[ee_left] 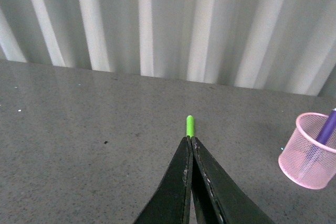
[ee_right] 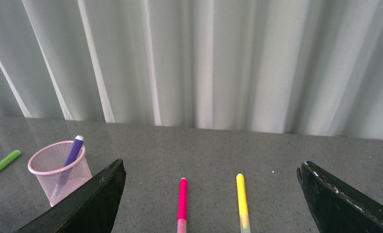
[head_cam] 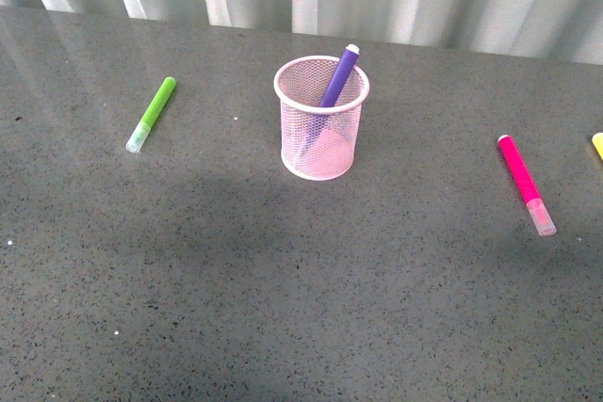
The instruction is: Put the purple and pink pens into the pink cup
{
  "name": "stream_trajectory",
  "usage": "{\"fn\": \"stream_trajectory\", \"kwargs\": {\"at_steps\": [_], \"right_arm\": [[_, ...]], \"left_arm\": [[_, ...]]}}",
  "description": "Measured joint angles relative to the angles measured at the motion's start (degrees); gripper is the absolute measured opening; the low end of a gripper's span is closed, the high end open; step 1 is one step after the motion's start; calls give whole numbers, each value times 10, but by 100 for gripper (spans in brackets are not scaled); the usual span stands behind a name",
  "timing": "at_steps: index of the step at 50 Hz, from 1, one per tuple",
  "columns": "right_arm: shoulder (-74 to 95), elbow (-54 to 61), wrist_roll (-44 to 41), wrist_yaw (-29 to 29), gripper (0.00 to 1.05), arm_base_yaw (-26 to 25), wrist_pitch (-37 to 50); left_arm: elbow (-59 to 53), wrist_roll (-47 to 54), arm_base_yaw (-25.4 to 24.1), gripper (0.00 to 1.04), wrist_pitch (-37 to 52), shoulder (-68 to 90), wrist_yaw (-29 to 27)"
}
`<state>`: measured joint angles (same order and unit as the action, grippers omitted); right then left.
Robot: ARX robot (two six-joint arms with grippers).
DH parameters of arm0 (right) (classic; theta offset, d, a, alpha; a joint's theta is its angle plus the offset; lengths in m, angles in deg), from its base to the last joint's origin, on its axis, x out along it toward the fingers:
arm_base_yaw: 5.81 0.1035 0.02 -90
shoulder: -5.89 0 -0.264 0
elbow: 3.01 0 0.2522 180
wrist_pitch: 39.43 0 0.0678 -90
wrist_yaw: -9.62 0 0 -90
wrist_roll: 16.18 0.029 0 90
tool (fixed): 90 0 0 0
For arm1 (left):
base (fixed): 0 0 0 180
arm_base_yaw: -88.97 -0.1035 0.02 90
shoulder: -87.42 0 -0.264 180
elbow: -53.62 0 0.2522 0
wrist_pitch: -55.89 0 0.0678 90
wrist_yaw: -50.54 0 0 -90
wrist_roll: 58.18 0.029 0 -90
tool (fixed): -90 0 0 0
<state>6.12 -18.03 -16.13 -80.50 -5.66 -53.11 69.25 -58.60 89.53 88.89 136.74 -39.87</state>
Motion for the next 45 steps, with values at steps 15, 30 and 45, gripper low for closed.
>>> {"fn": "stream_trajectory", "kwargs": {"at_steps": [15,30,45], "right_arm": [[0,0,0,0,98,0,0],[0,0,0,0,98,0,0],[0,0,0,0,98,0,0]], "left_arm": [[-6,0,-4,4,-112,-129,3],[-7,0,-4,4,-205,-229,3],[-7,0,-4,4,-283,-311,3]]}}
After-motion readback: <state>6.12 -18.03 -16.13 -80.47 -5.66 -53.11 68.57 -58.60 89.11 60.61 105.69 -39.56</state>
